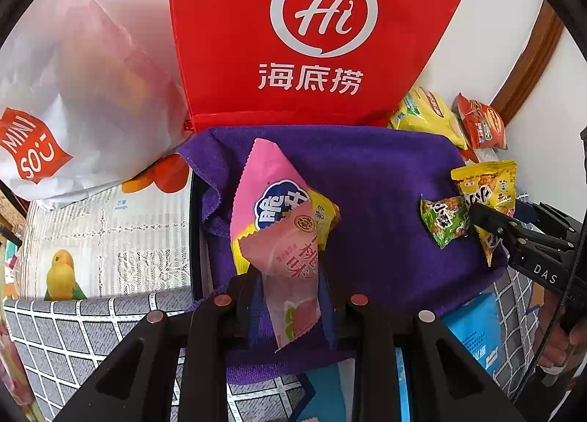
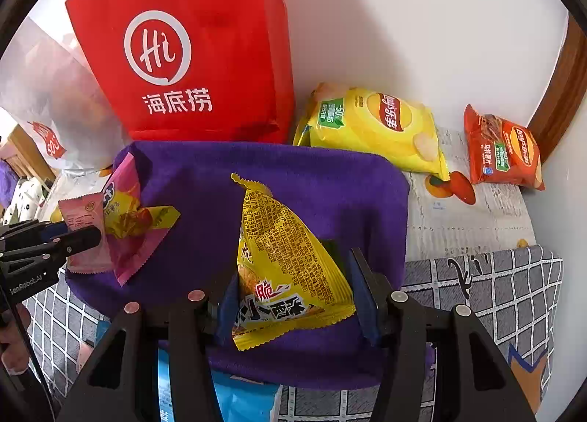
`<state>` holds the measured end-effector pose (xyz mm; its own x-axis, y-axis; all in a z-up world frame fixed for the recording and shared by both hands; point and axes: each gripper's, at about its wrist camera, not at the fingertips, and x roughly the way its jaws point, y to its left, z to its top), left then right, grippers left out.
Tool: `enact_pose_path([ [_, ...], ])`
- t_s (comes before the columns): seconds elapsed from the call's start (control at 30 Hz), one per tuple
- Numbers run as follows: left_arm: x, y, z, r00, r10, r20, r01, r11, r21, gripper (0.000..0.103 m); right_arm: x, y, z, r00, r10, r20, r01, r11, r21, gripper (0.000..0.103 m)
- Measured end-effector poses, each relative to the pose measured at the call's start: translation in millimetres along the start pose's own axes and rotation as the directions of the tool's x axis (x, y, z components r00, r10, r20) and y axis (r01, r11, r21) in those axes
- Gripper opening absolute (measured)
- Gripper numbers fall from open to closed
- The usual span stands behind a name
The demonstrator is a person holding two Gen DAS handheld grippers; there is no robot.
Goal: Organize snacks
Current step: 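Carry the pink snack and the yellow bag over the purple towel with both tools, then open the left tool to drop the pink snack while the right tool releases the yellow bag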
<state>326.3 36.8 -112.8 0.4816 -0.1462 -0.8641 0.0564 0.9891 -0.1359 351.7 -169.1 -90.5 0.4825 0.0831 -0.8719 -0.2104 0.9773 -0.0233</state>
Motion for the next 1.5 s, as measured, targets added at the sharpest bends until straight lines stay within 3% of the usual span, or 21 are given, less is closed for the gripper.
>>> enact_pose_path([
  [0.8,8,2,-3,0.998,-0.013,-0.053,0.013,1.0,-0.007,0.028,16,5,-2,0.998,-0.03,-0.057,0.028,0.999,-0.036,0.054],
  [1.1,-1,-7,-6,0.999,-0.037,-0.04,0.037,0.999,0.012,0.06,18,9,-3,0.997,-0.047,-0.067,0.043,0.998,-0.052,0.057],
  [1.17,-6,-10,-5,0.999,-0.04,-0.011,0.04,0.999,0.014,0.065,16,9,-3,0.997,-0.049,-0.06,0.046,0.998,-0.053,0.064],
  [1.27,-16,-16,-4,0.999,-0.046,0.013,0.045,0.998,0.031,0.067,10,12,-3,0.999,-0.026,-0.047,0.024,0.999,-0.049,0.078],
  [1.5,-35,-18,-3,0.997,-0.057,0.053,0.055,0.998,0.036,0.068,-20,22,-3,1.0,-0.009,0.025,0.01,0.999,-0.042,0.079],
])
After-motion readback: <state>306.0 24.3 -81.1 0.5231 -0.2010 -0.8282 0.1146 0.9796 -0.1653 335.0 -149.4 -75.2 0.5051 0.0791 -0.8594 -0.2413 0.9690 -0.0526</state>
